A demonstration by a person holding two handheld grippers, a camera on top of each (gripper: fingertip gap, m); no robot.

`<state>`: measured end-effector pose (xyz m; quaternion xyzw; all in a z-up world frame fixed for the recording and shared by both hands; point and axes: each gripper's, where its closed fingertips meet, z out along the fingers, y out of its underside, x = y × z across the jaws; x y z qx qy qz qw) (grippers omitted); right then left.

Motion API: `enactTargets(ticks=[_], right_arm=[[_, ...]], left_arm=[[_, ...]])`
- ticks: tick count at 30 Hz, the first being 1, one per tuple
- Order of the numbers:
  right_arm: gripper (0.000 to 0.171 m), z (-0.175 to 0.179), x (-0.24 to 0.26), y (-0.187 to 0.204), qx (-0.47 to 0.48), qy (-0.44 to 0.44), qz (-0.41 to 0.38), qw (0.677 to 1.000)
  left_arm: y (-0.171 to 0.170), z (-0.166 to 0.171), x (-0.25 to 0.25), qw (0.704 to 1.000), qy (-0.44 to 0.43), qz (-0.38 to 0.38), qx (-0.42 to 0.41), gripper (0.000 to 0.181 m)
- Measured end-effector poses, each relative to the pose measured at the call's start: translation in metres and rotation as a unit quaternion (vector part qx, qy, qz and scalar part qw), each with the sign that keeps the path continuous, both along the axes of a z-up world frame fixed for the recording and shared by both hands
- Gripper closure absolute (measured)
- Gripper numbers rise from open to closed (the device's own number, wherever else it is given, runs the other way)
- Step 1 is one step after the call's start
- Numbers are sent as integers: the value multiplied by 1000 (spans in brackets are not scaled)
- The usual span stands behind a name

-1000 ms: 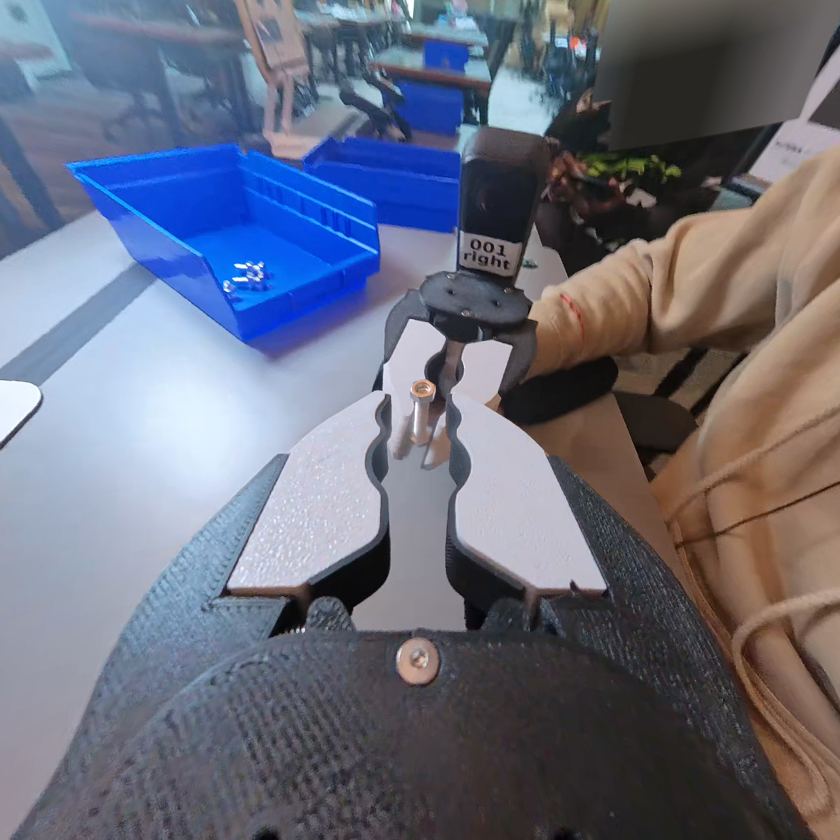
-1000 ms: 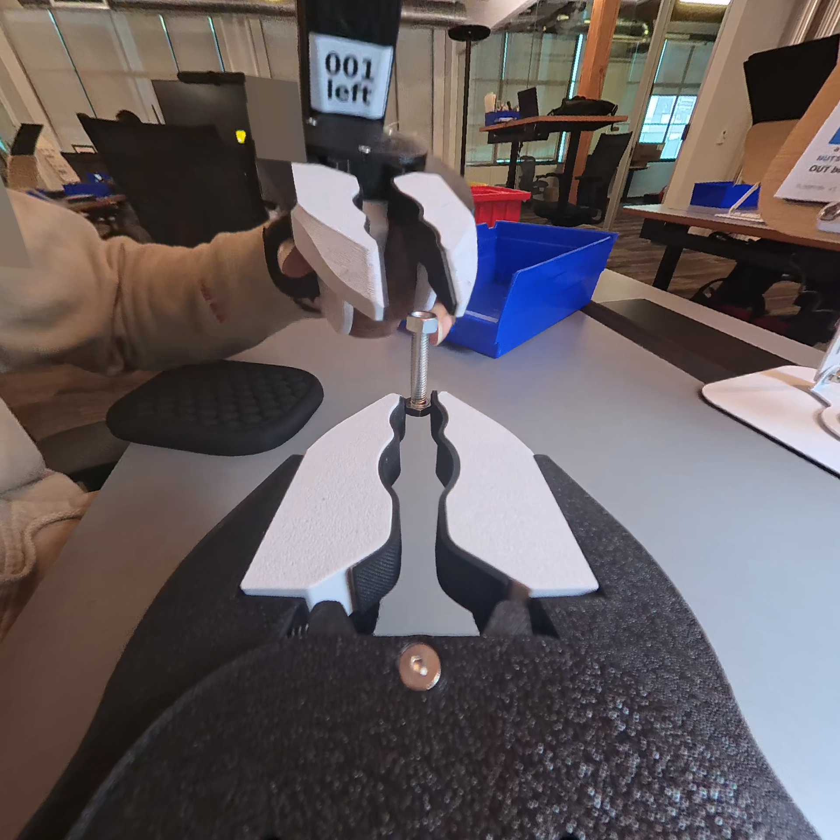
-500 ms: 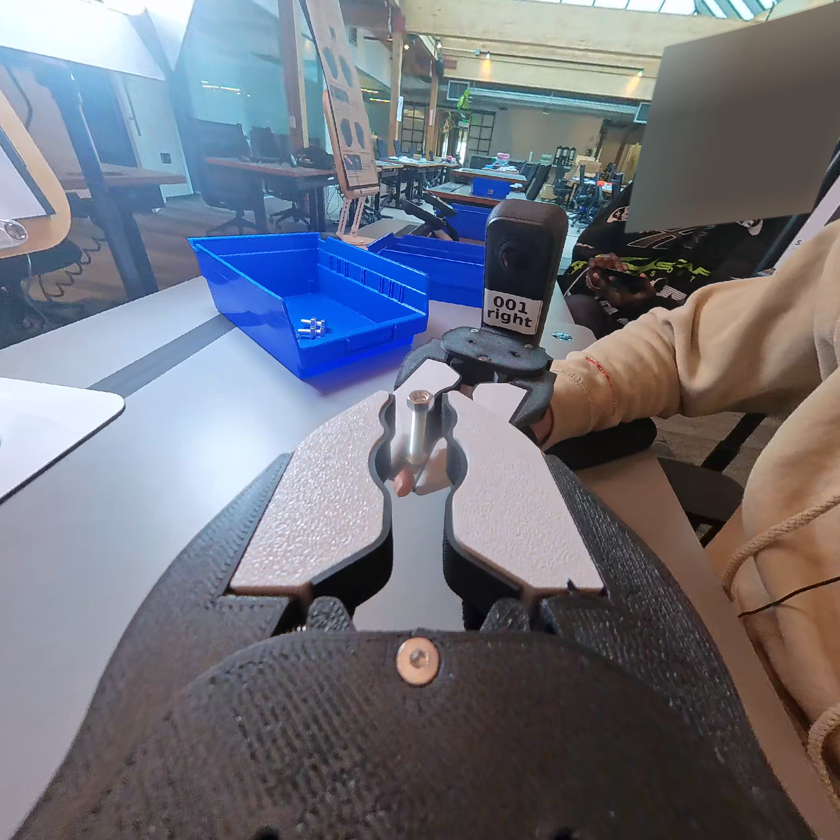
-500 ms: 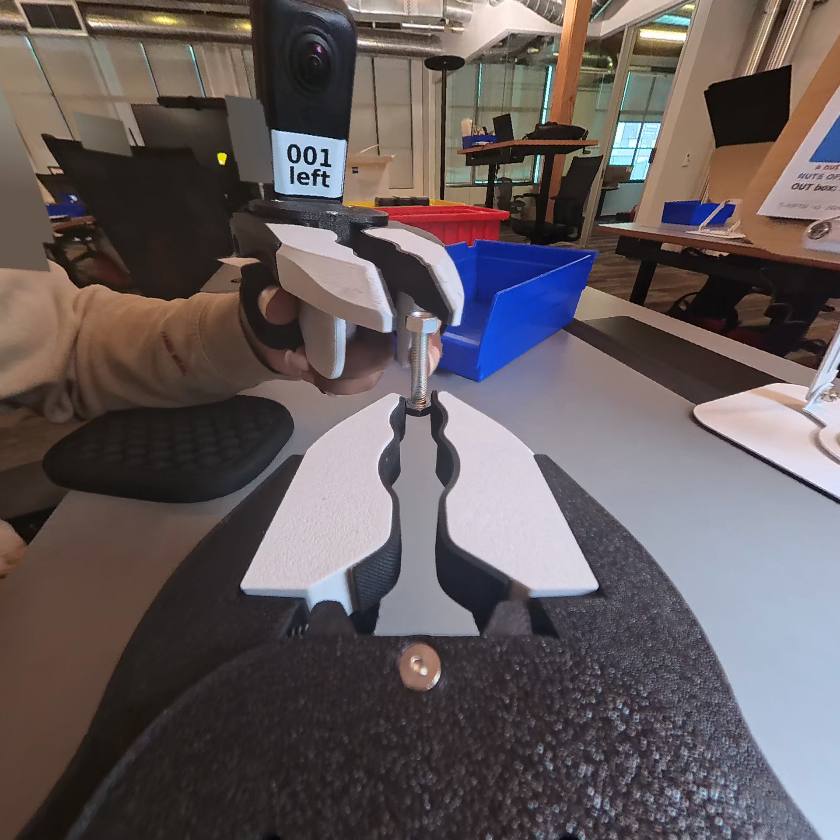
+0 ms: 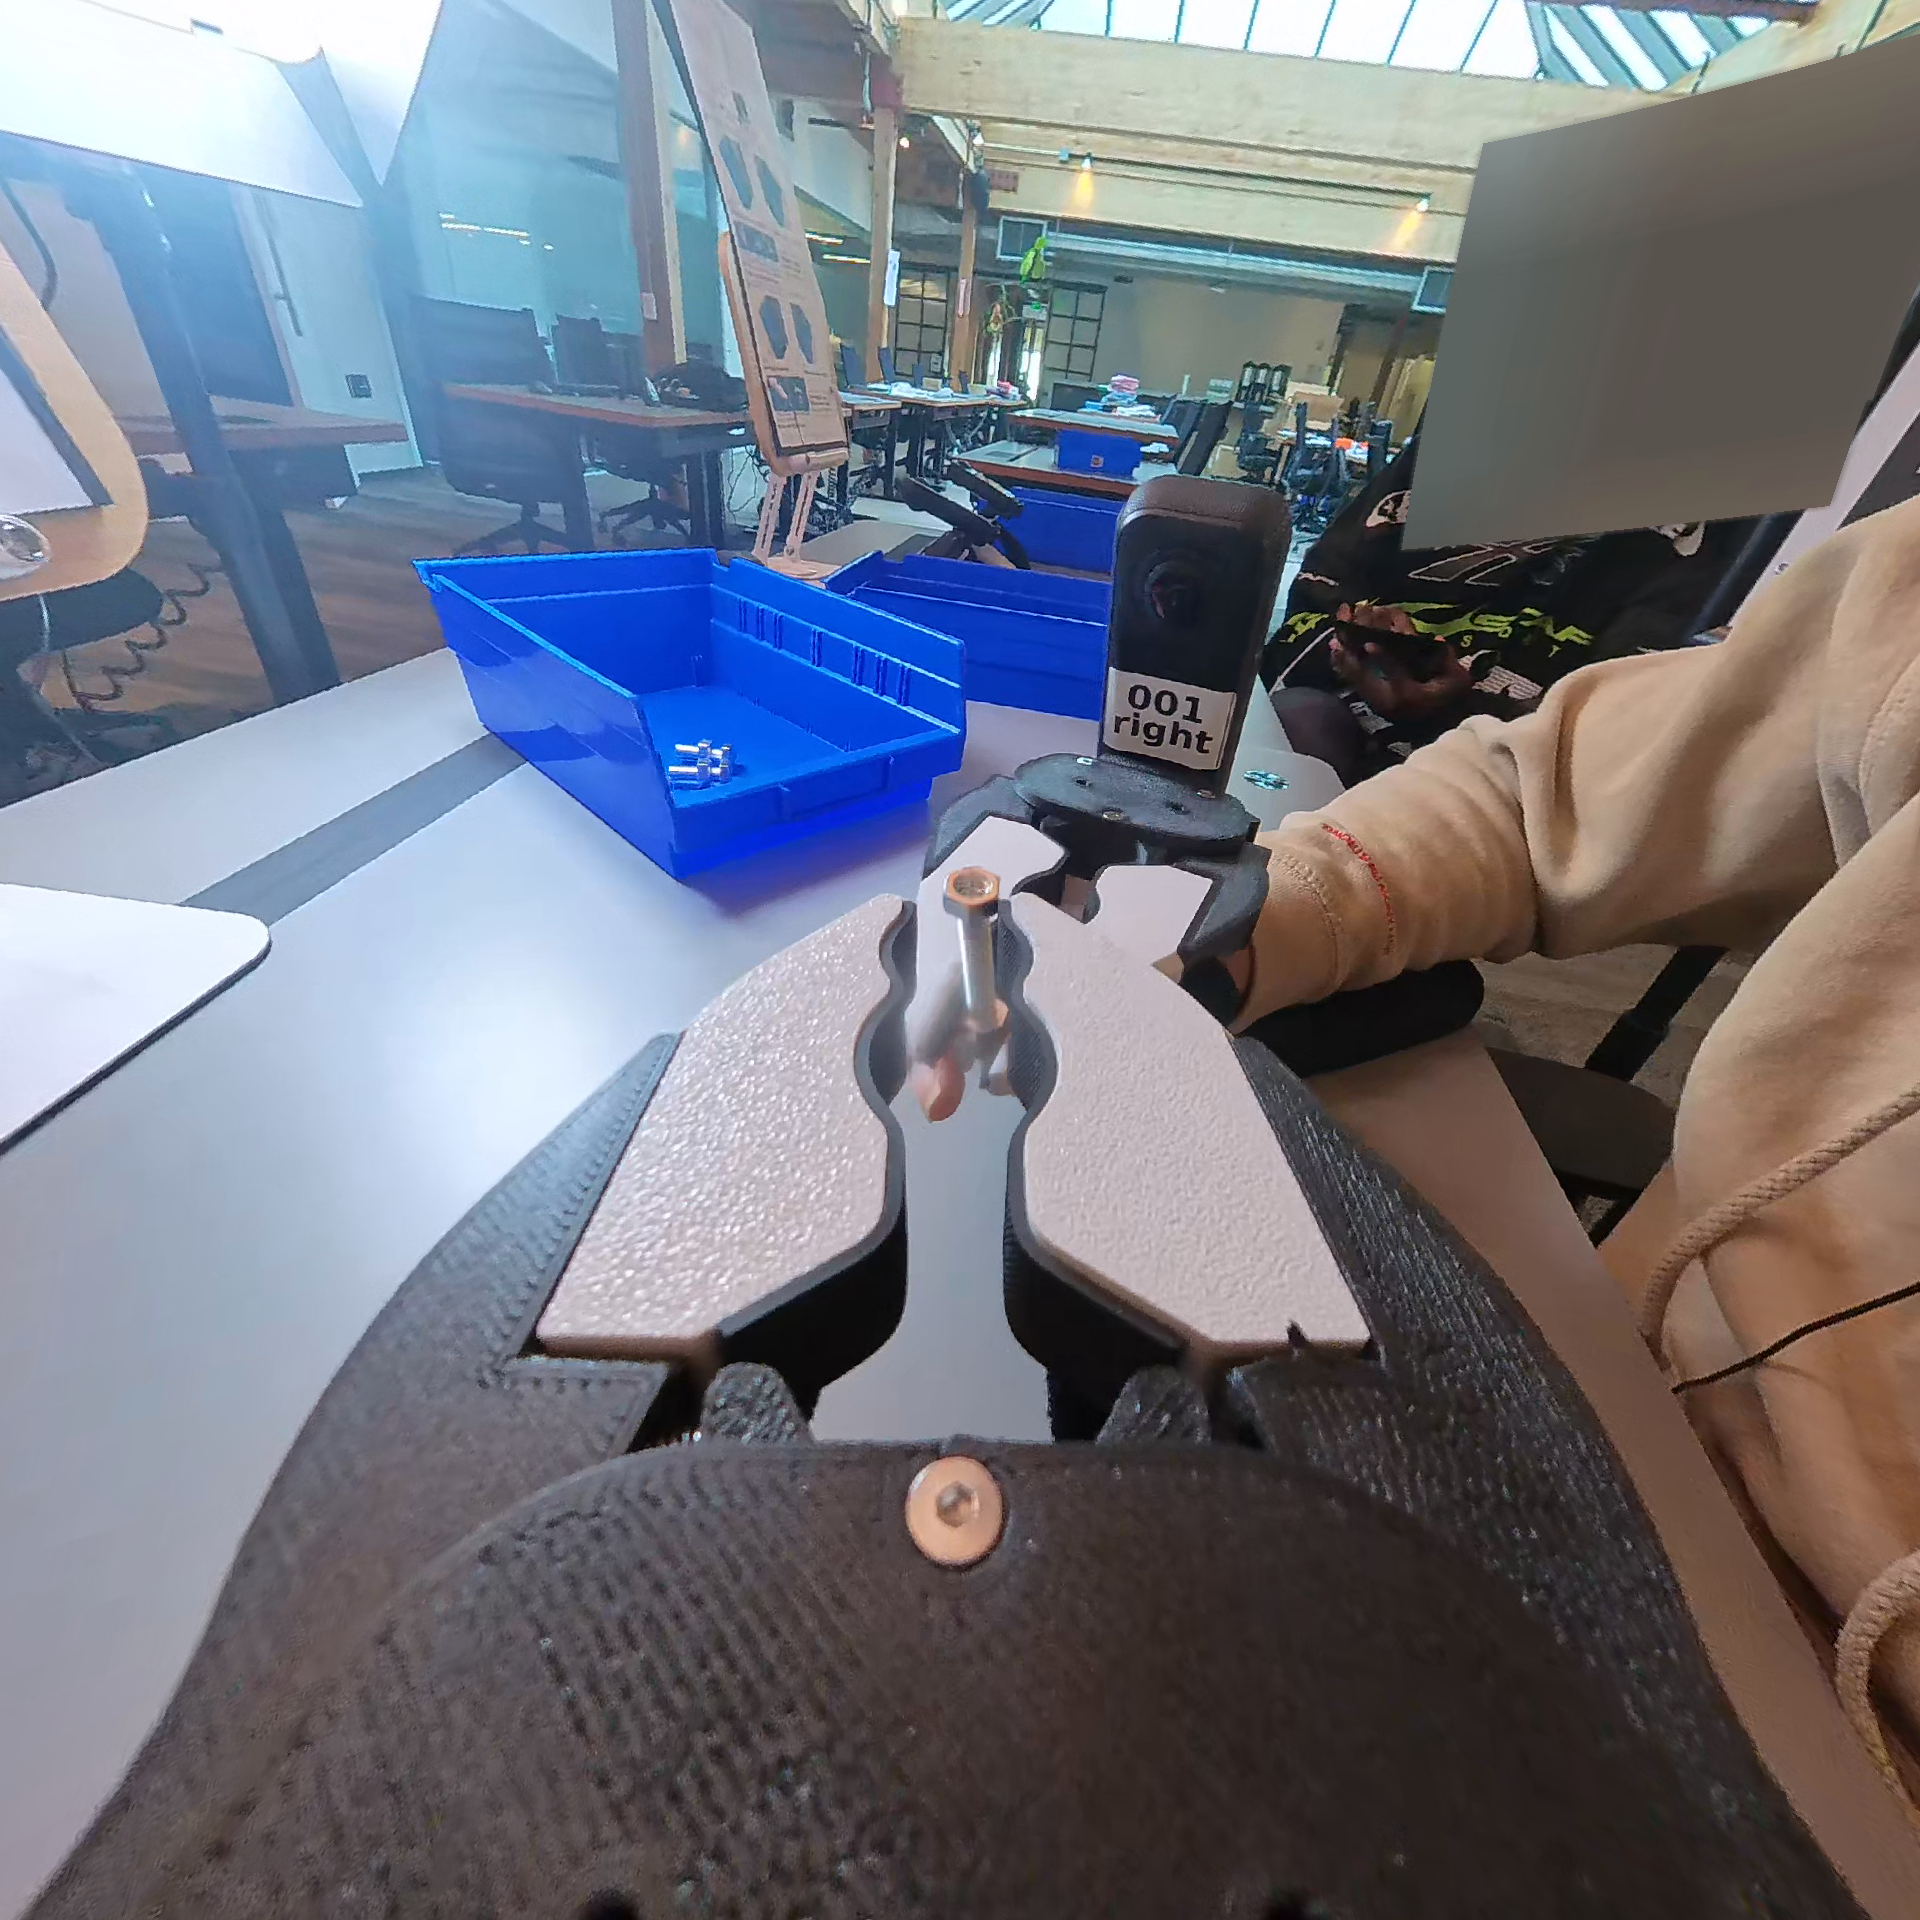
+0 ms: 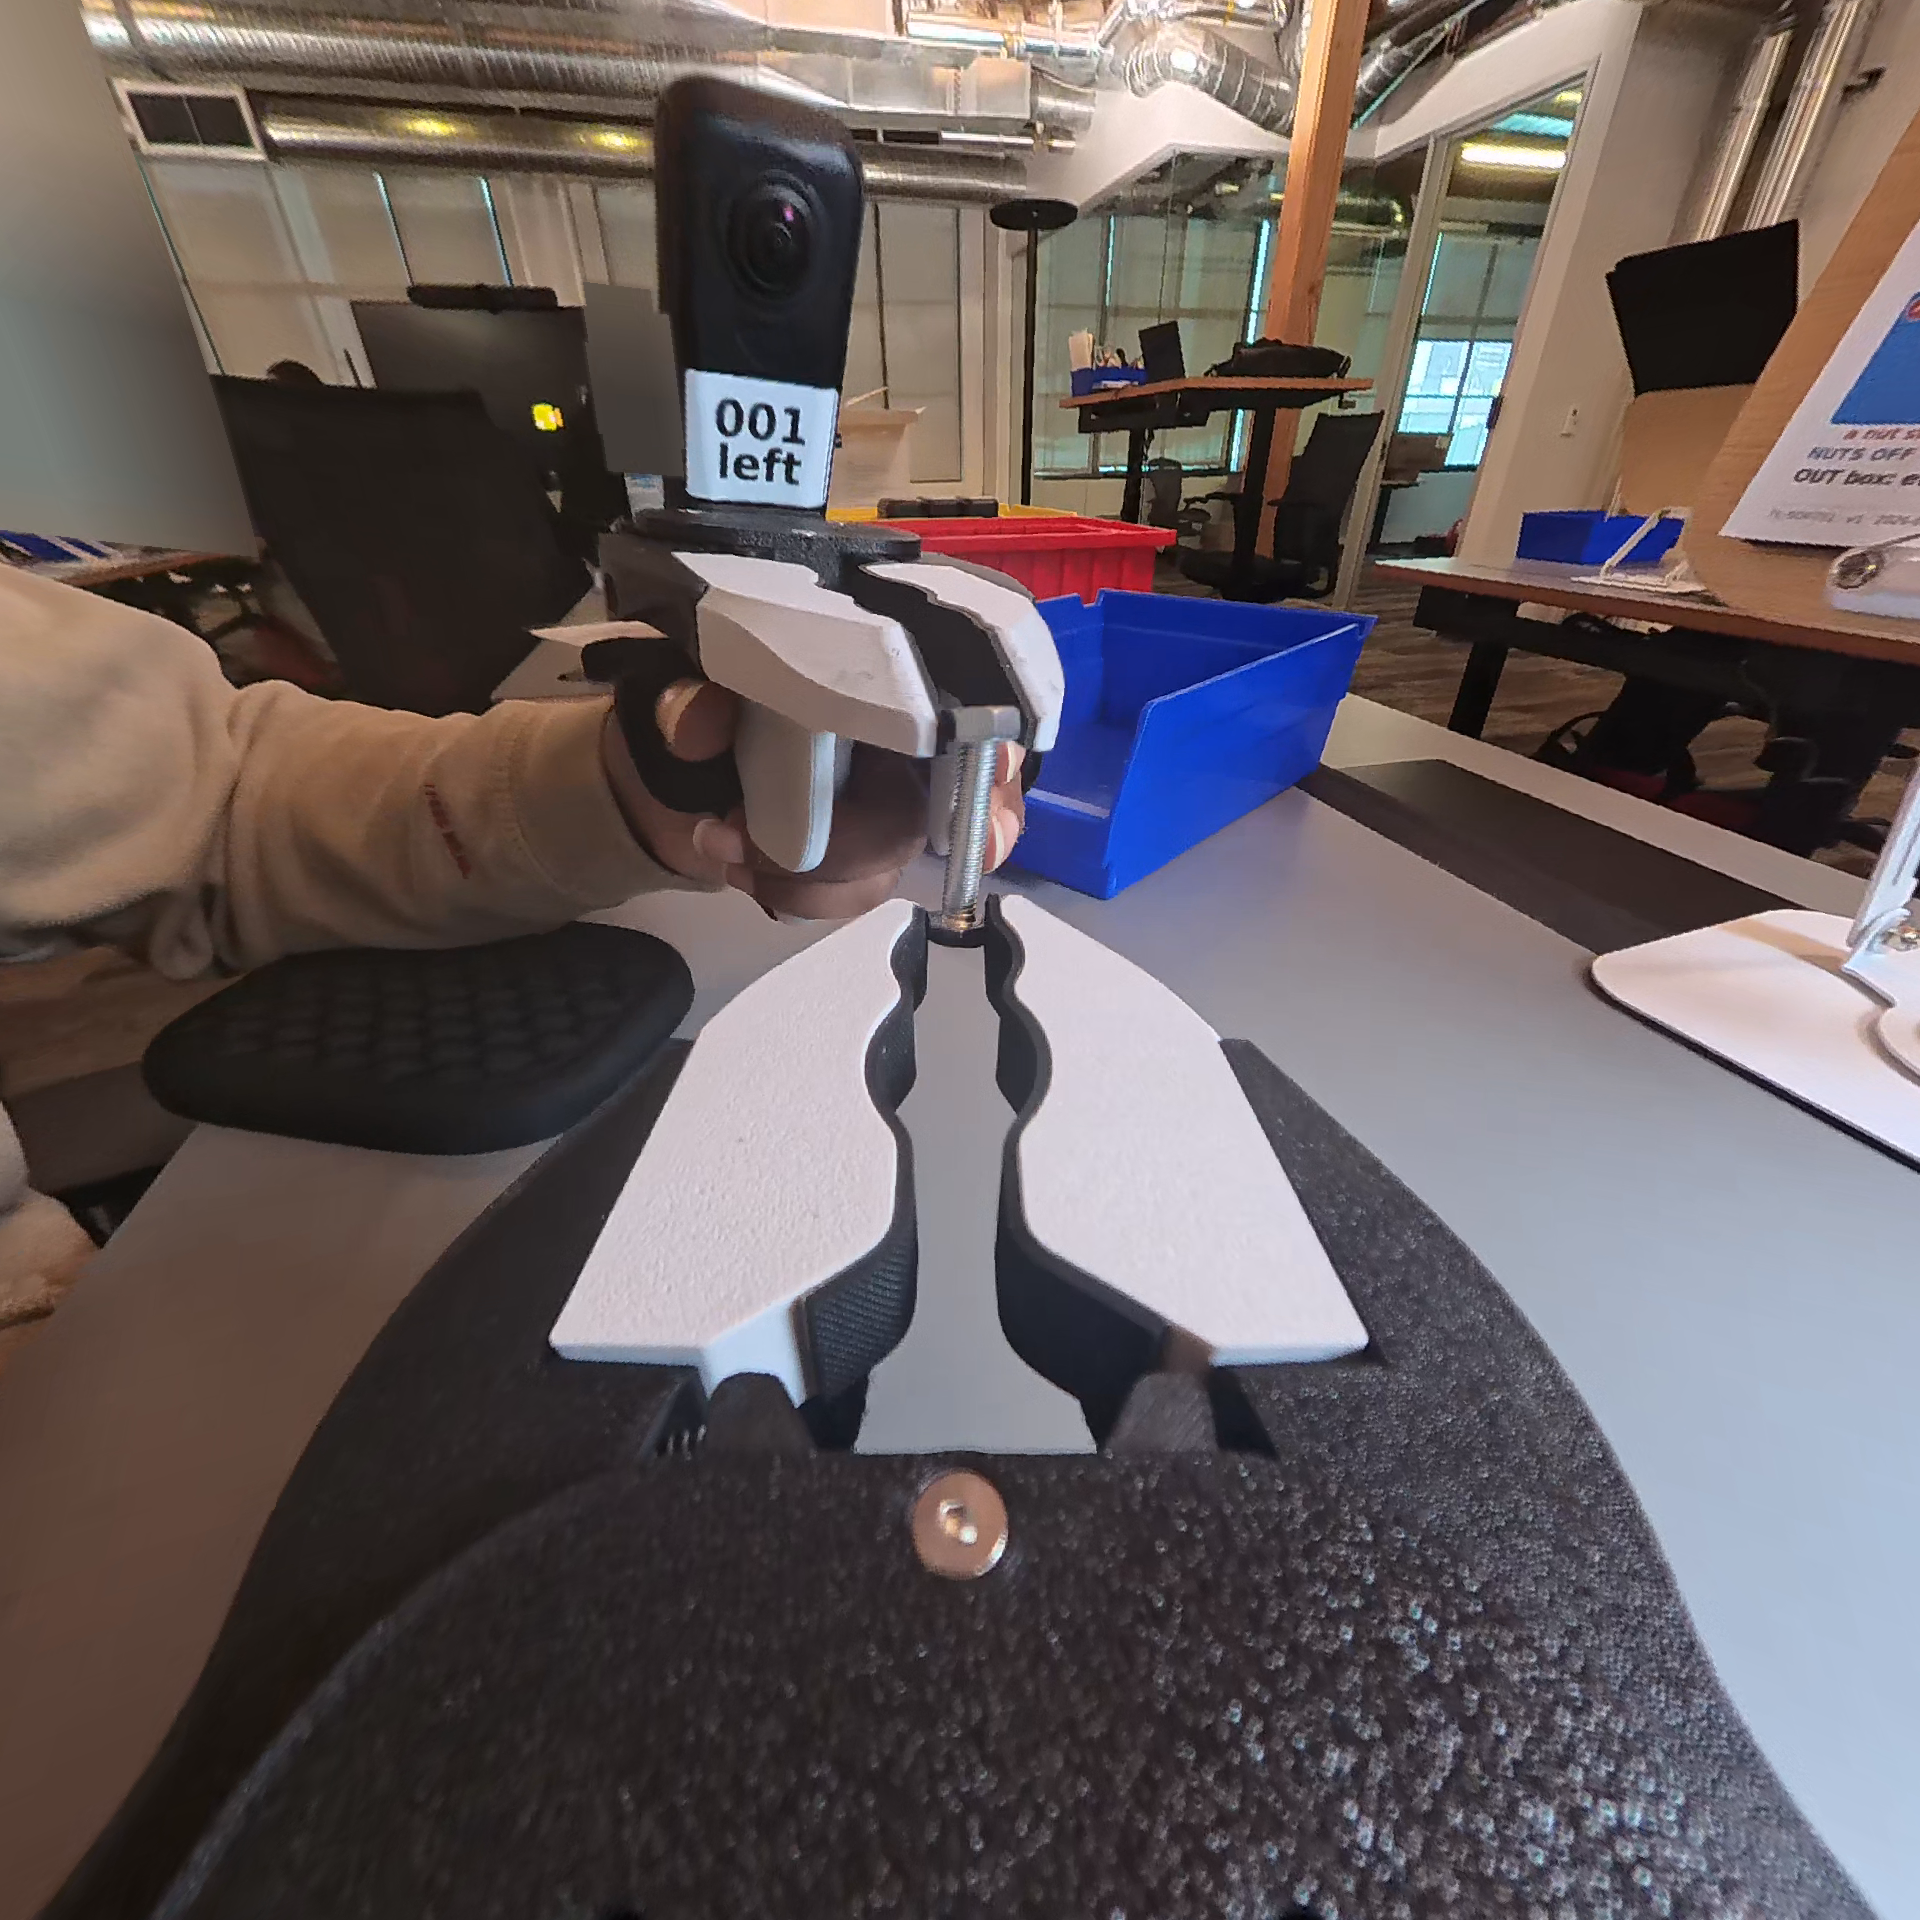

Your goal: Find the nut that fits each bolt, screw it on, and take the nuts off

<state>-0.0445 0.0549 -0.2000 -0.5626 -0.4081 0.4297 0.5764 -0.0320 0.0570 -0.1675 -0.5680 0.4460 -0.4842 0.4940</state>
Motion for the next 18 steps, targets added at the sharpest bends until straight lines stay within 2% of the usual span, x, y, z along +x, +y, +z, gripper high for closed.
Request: enactTargets(ticks=[18], right_arm=[[161,-2,-1,-2,0,-8,4,1000]], left_arm=[[-6,-2,6,1000,5,-5,16,170]])
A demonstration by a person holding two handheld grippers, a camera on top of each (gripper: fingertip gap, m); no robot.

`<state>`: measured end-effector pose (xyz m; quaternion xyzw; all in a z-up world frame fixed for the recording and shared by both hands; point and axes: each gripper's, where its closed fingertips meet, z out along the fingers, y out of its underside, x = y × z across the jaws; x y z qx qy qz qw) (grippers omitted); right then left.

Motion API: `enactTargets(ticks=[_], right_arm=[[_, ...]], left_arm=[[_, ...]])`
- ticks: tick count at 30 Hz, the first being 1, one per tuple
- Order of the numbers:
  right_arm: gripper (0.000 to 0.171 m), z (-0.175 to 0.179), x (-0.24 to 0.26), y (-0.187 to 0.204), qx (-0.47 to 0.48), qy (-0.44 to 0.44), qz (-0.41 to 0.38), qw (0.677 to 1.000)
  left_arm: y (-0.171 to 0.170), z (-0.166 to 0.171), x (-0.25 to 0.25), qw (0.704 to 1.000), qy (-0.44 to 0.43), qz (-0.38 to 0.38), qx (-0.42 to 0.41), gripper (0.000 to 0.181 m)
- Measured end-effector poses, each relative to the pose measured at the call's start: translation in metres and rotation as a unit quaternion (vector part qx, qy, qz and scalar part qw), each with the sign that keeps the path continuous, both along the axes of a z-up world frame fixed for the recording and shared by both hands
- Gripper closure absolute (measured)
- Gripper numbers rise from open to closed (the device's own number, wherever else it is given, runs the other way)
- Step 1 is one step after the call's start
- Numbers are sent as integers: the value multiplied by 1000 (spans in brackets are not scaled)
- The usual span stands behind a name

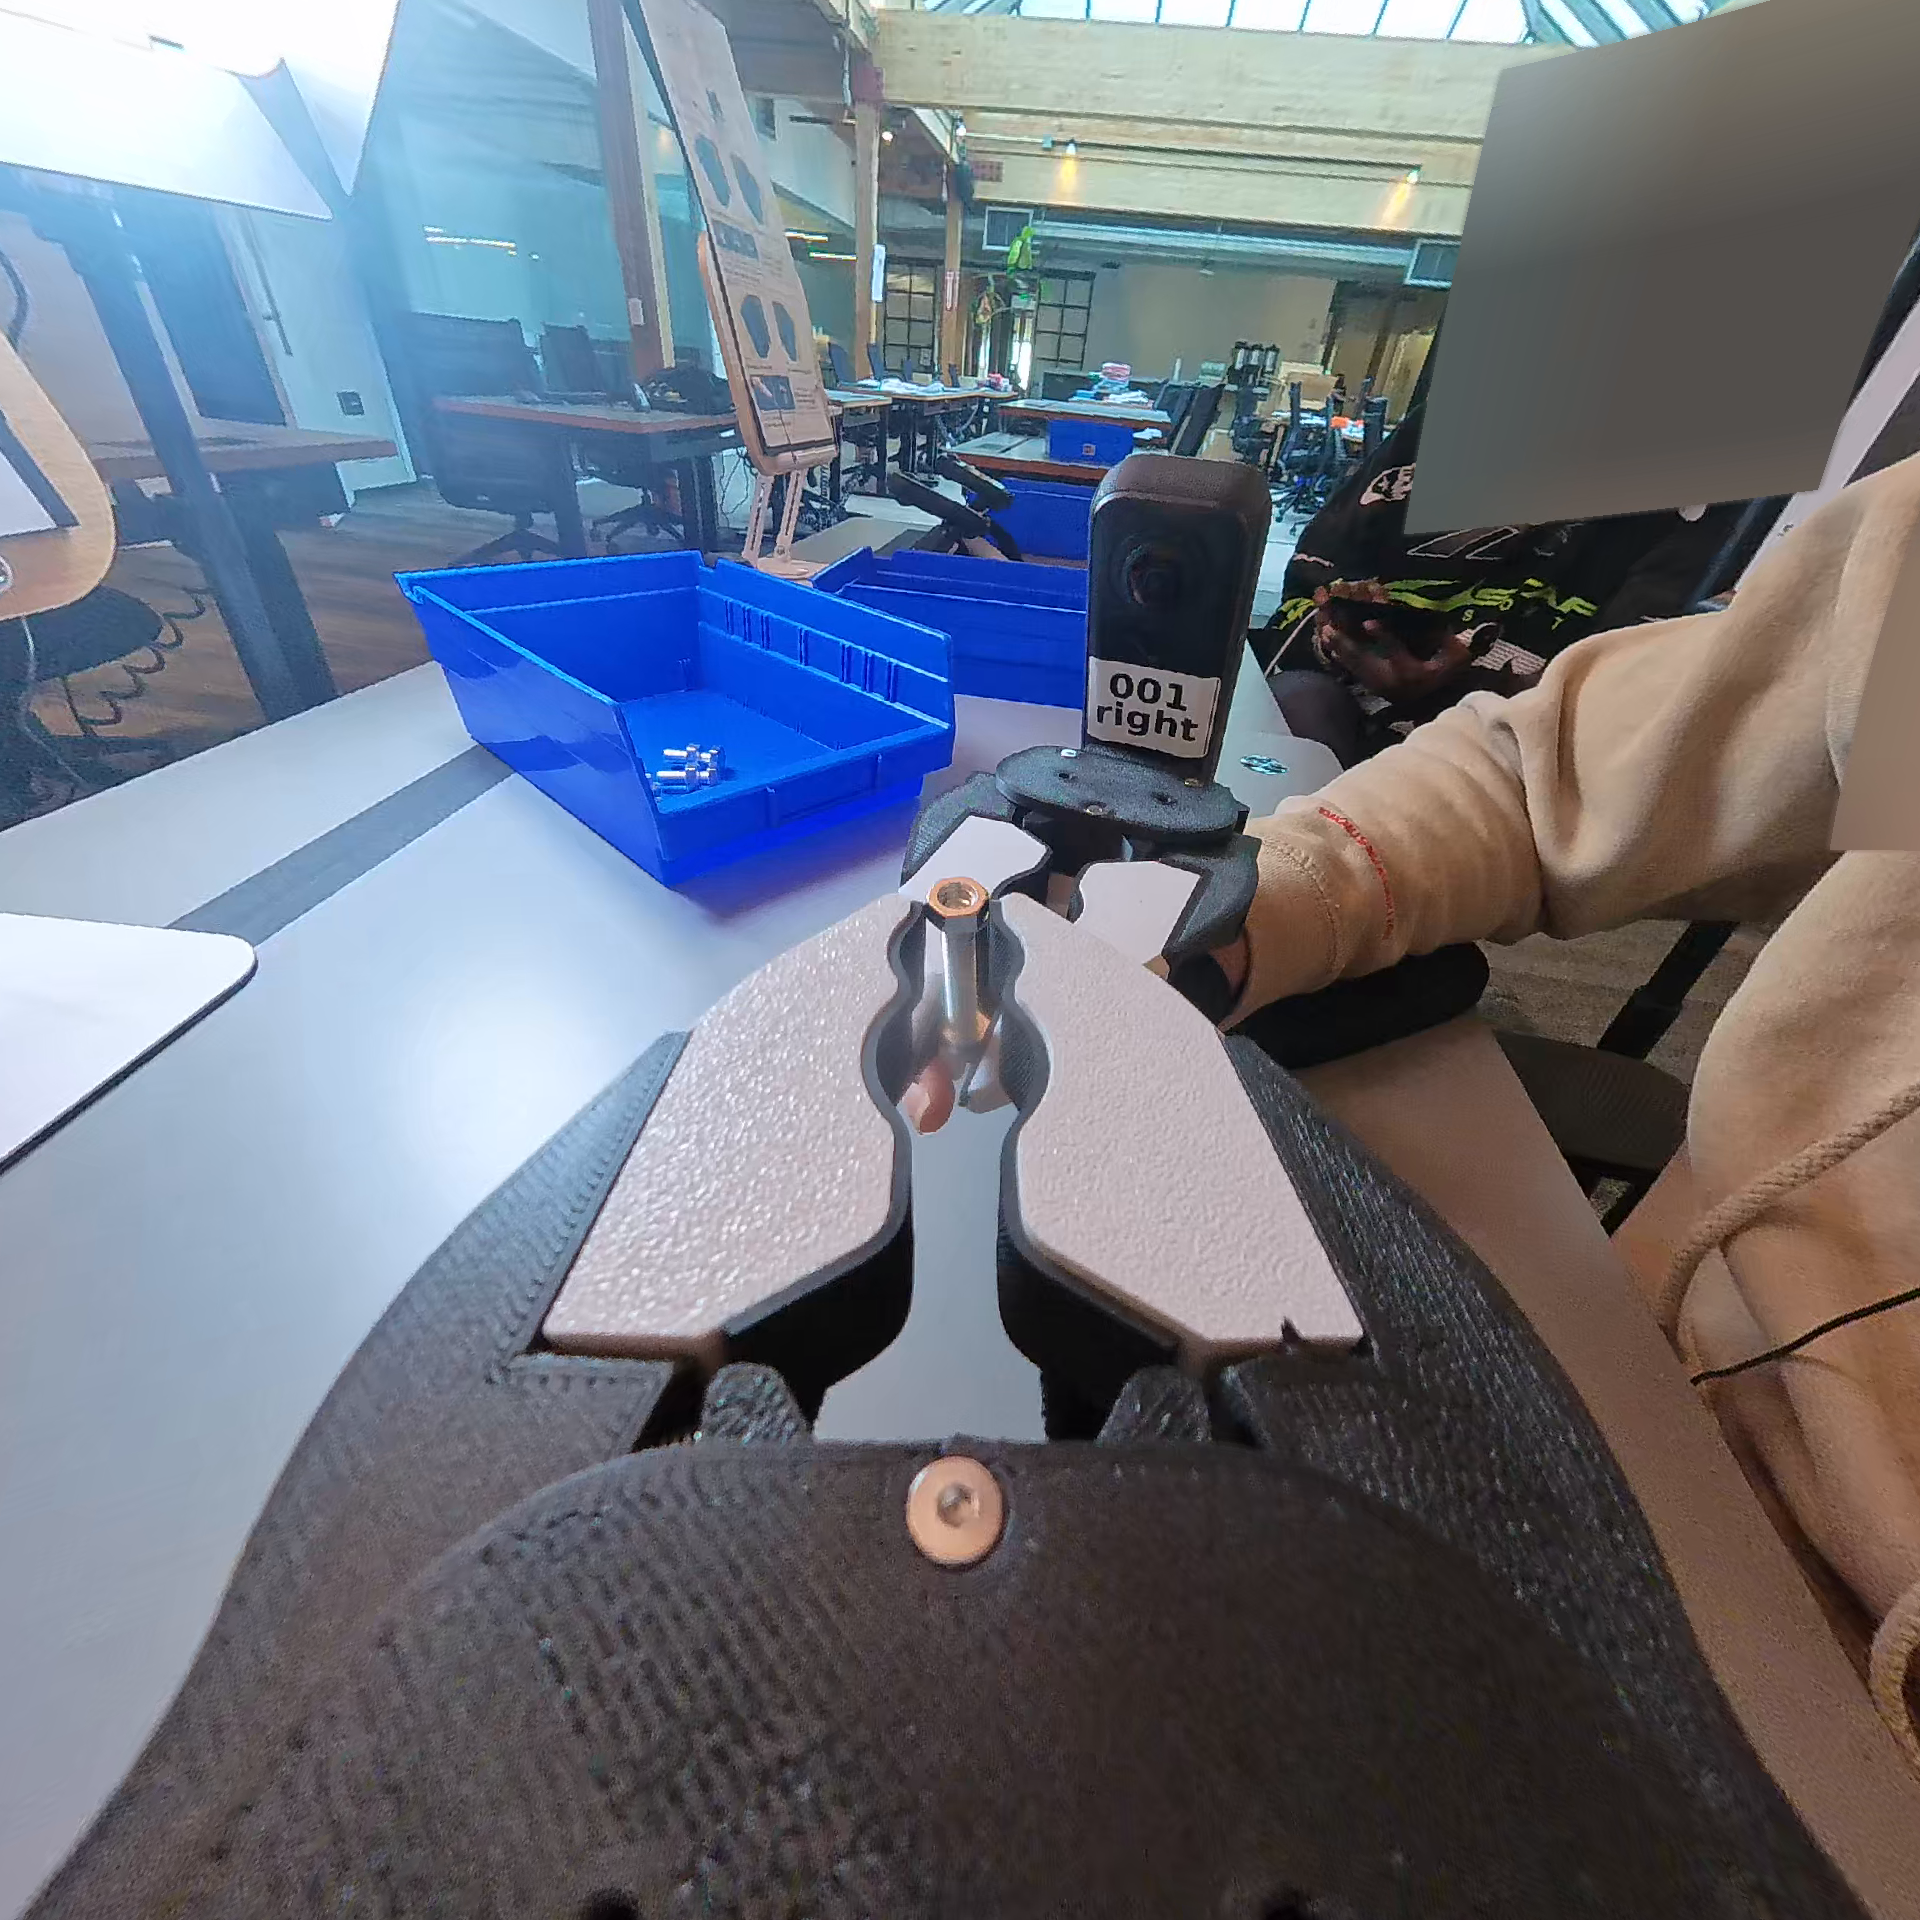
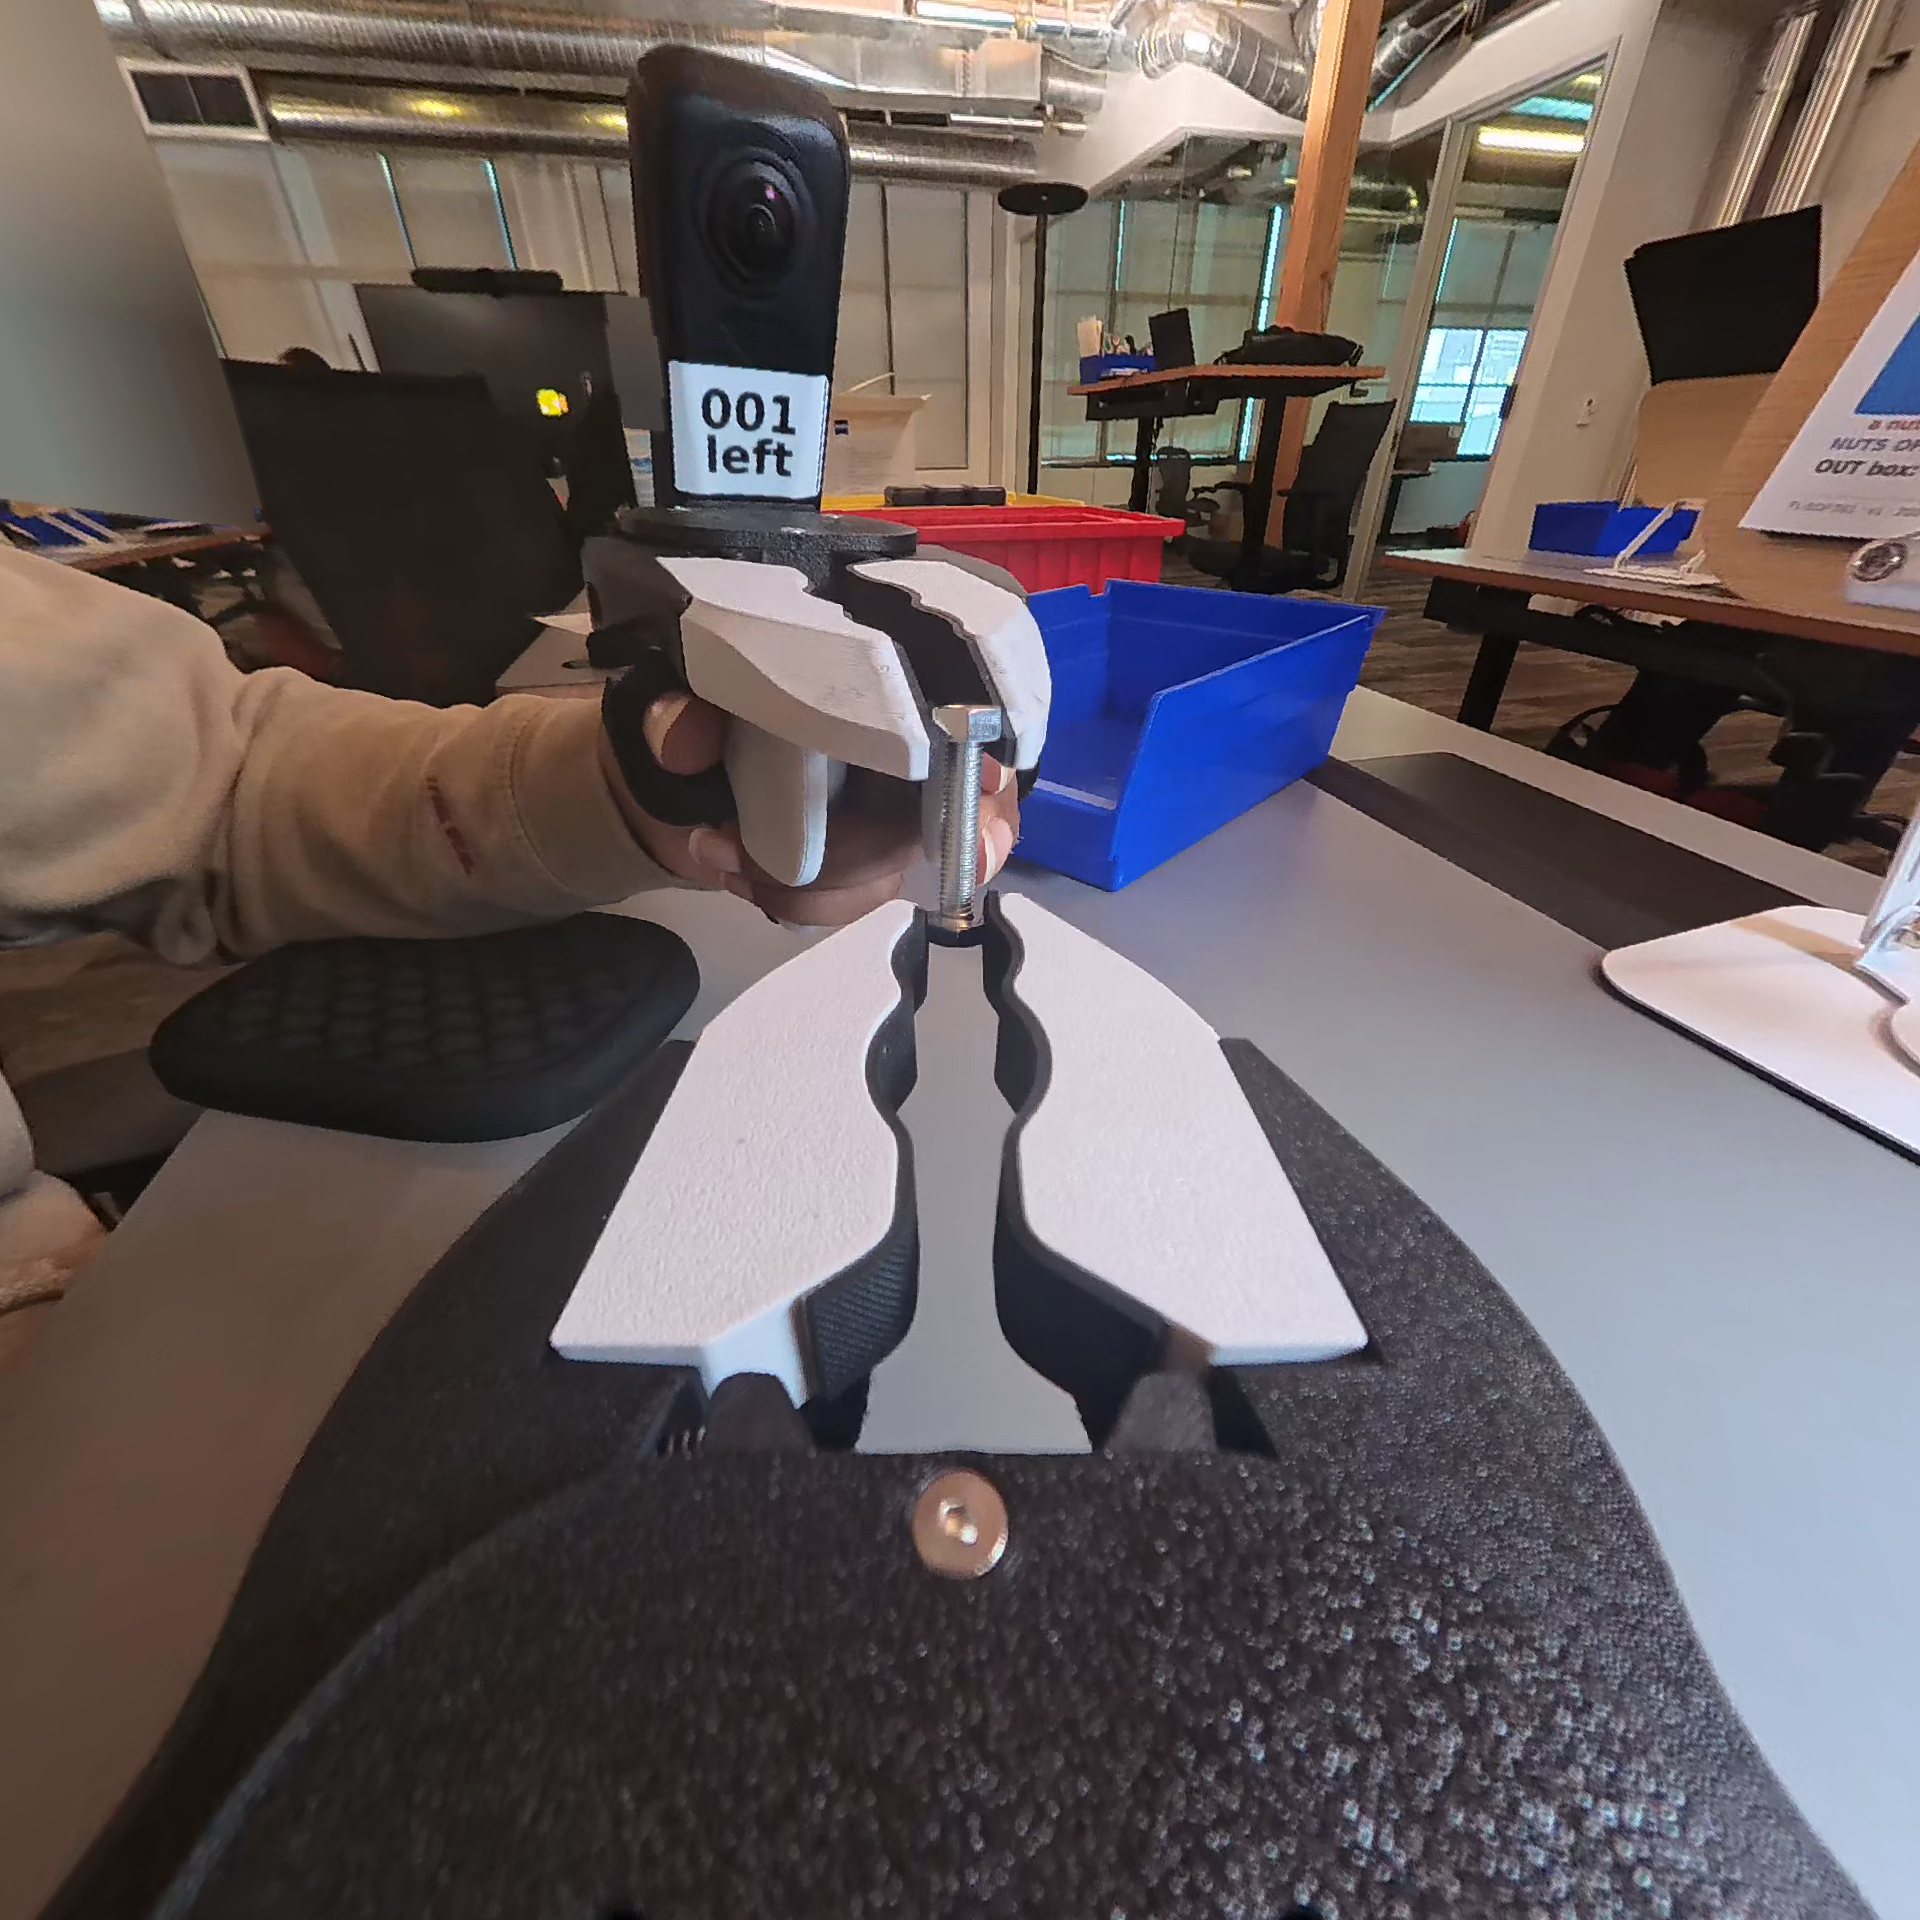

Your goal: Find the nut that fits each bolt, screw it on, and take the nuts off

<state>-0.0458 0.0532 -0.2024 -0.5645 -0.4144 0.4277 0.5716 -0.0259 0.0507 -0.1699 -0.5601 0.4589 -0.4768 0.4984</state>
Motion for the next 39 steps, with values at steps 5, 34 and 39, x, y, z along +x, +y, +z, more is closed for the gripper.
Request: enactTargets(ticks=[5,34,39], right_arm=[[161,-6,-1,1,0,-19,-8,1000],[161,0,5,0,-4,3,-6,1000],[161,4,7,0,-3,11,-6,1000]], left_arm=[[1,-5,2,1000,21,8,8,170],[5,0,-3,1000,-6,11,1,169],[7,1,-5,1000,-23,6,-6,168]])
